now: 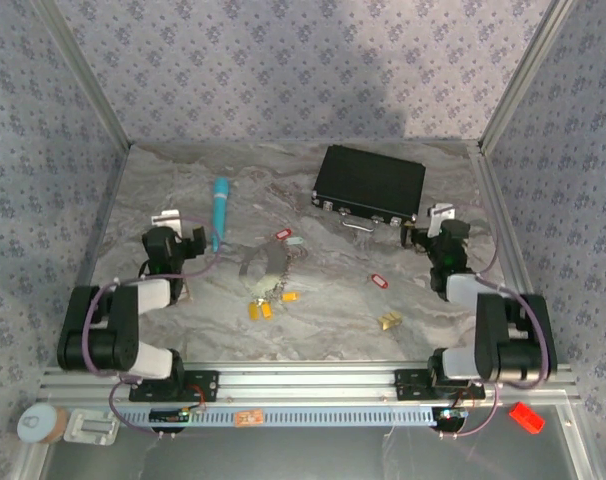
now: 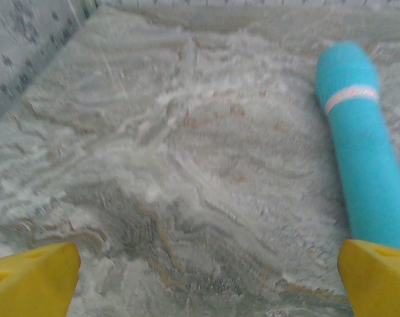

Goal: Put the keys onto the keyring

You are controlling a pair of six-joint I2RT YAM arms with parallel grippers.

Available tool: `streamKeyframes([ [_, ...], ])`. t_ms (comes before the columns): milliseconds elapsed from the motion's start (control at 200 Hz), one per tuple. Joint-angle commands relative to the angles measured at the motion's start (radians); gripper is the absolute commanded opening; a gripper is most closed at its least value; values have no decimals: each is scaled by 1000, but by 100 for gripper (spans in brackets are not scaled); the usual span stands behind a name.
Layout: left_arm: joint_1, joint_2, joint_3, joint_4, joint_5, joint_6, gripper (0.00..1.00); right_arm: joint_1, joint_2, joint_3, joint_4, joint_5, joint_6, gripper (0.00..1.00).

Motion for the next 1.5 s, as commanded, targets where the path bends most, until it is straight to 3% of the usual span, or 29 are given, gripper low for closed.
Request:
streamKeyframes([
  [0,-27,-129,59,-123,-14,-4,100,17,-117,71,-200,8,95,99],
  [185,-82,-266,70,-272,-7,-112,100,83,-217,142,-432,-51,223,99],
  [360,-87,-340,110,-472,49,-297,100,206,-227,222,-630,-93,237,93],
  [635,-92,-387,171,-715,203,-448,100,499,-160,295,-705,-136,63,84],
  [715,-102,-406,156,-726,221,-499,99,555,-105,319,-678,-135,106,80],
  [875,-149,-421,116,-711,246,-593,98,637,91,415,-654,-272,284,58],
  [980,-204,-415,108,-715,242,-618,98,706,220,497,-696,-308,339,49],
  [1229,-302,-408,89,-740,215,-679,95,782,422,655,-754,-353,410,43],
  [1294,-311,-403,81,-746,229,-701,92,786,465,687,-772,-369,419,38],
  [1494,-345,-379,50,-762,231,-757,78,802,539,761,-817,-359,432,34],
])
